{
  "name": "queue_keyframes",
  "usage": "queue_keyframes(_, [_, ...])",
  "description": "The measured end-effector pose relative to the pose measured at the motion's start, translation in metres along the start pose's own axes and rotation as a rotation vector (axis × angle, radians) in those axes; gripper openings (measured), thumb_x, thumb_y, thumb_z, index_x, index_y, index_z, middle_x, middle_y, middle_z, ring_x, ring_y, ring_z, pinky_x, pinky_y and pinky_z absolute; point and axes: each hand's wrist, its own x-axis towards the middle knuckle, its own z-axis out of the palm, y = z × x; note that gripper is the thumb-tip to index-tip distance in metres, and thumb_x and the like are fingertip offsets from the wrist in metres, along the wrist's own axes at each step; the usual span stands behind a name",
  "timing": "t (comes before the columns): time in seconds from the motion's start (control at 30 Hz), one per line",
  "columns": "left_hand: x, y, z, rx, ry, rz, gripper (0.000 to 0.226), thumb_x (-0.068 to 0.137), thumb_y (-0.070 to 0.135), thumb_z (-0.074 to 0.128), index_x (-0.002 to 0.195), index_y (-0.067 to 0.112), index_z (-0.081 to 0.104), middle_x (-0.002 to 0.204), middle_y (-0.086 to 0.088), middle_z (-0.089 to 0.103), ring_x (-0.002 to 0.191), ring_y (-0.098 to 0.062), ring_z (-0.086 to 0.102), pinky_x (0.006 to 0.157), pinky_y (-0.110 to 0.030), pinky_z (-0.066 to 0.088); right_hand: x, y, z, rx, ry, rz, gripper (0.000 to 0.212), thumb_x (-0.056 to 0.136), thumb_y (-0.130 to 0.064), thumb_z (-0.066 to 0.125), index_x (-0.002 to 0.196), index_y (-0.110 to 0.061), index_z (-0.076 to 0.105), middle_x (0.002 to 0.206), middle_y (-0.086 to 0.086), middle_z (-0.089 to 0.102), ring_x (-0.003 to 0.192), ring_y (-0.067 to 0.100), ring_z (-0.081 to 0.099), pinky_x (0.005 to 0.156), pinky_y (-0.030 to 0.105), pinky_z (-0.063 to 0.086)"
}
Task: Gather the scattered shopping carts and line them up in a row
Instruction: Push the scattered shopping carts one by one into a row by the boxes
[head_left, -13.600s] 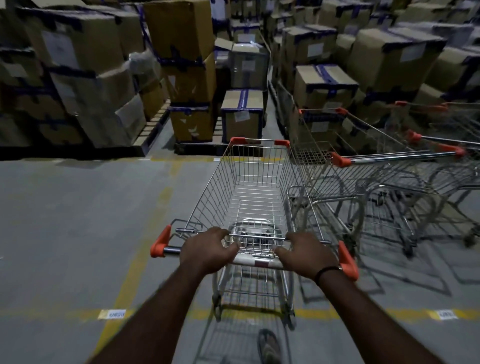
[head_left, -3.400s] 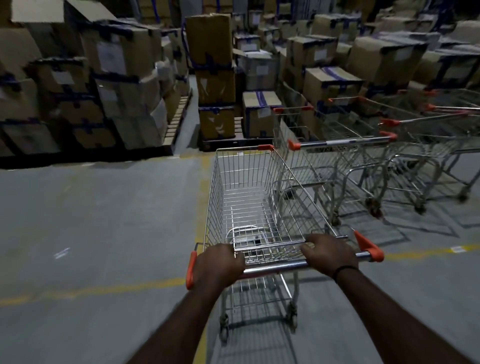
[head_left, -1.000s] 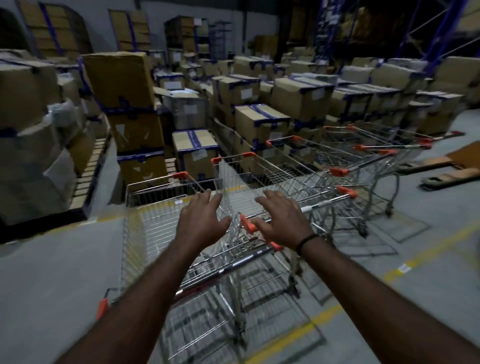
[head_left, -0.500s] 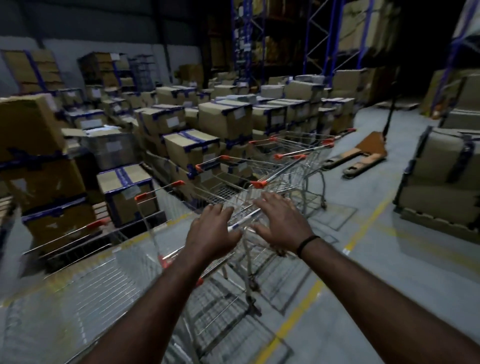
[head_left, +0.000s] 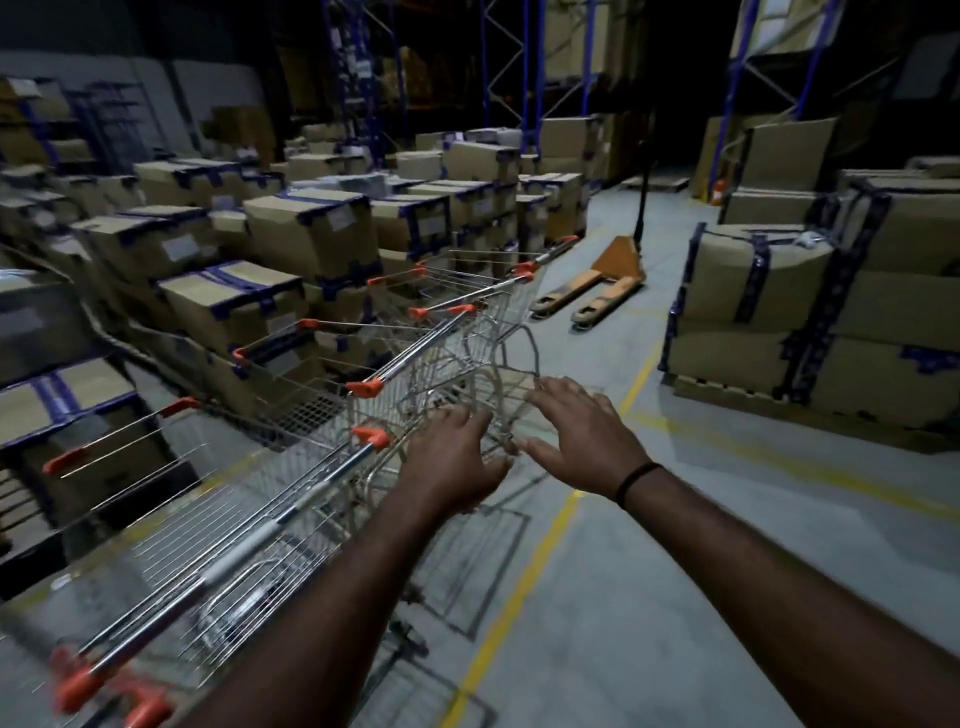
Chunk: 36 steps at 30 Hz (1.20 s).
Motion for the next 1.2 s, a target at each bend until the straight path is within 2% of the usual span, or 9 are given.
queue_keyframes(0.17, [0.077,0.024,0.025,-0.025,-0.007,0.086,0.073,0.088,0.063,0.055,0.149,0.025,0.042,0.153,-0.002,0.043,0.140,-0.028,0.036,0.108,-0.047,0.041,0.027,0.061,0.004,0.002,0.017,0.072,0.064,0.098,-0.053,0.049,0.155,-0.029,0.029,0.166,0.000,0.018,0.153,0.021,0.010,0.120,0.053,0.014])
queue_keyframes(0.3, [0.148,0.032,0.049,-0.040,-0.010,0.138,0.075,0.091,0.062,0.055,0.154,0.025,0.037,0.158,-0.003,0.037,0.144,-0.027,0.032,0.112,-0.043,0.034,0.070,0.110,0.013,-0.016,0.016,0.118,0.065,0.098,-0.055,0.049,0.154,-0.029,0.030,0.165,0.000,0.019,0.153,0.021,0.012,0.120,0.053,0.016])
queue_keyframes(0.53, [0.302,0.020,0.093,-0.056,-0.063,0.192,0.076,0.090,0.066,0.051,0.152,0.024,0.039,0.158,-0.005,0.038,0.143,-0.030,0.034,0.112,-0.048,0.036,0.190,0.185,0.025,-0.049,-0.001,0.177,0.064,0.098,-0.053,0.051,0.154,-0.028,0.031,0.165,0.000,0.020,0.153,0.019,0.011,0.121,0.051,0.012])
queue_keyframes(0.8, [0.462,0.016,0.120,-0.076,-0.078,0.233,0.074,0.090,0.061,0.056,0.151,0.023,0.039,0.155,-0.003,0.041,0.142,-0.026,0.035,0.109,-0.048,0.040,0.310,0.276,0.031,-0.020,0.019,0.242,0.064,0.098,-0.054,0.049,0.154,-0.030,0.031,0.165,-0.001,0.019,0.153,0.019,0.010,0.121,0.052,0.013])
queue_keyframes(1.2, [0.720,0.071,0.203,-0.073,-0.085,0.178,0.073,0.090,0.059,0.058,0.151,0.021,0.040,0.153,-0.004,0.042,0.141,-0.026,0.036,0.107,-0.051,0.041,0.494,0.494,0.045,0.026,0.030,0.209,0.063,0.098,-0.054,0.049,0.154,-0.029,0.031,0.165,0.000,0.019,0.153,0.020,0.010,0.120,0.054,0.013])
